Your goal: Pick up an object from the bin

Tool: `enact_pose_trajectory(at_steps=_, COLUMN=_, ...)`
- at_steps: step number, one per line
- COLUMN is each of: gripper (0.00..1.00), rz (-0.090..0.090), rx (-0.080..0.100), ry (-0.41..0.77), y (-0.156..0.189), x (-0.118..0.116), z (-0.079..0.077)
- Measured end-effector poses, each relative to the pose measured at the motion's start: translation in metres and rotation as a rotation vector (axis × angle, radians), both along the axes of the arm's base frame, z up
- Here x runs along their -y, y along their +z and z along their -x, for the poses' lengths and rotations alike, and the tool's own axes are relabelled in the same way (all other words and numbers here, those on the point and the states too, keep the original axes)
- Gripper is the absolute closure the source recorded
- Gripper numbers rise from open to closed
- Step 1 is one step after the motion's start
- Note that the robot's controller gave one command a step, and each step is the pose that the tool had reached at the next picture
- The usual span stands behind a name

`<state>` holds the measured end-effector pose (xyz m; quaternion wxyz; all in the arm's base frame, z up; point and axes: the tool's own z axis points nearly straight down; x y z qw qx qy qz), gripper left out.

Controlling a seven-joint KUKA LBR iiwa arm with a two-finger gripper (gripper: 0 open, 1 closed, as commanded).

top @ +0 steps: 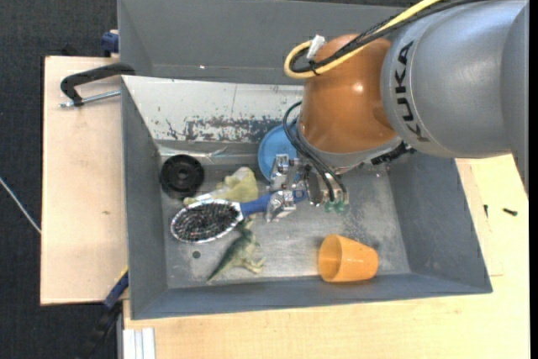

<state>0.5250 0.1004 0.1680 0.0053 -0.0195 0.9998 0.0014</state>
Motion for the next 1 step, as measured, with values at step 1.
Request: enact_pose_trajectory(at_steps=1, gripper=1.0, rz=0.001, rx=-0.001, ry=-0.001, y=0.0485, x=0.0002, z=-0.0048)
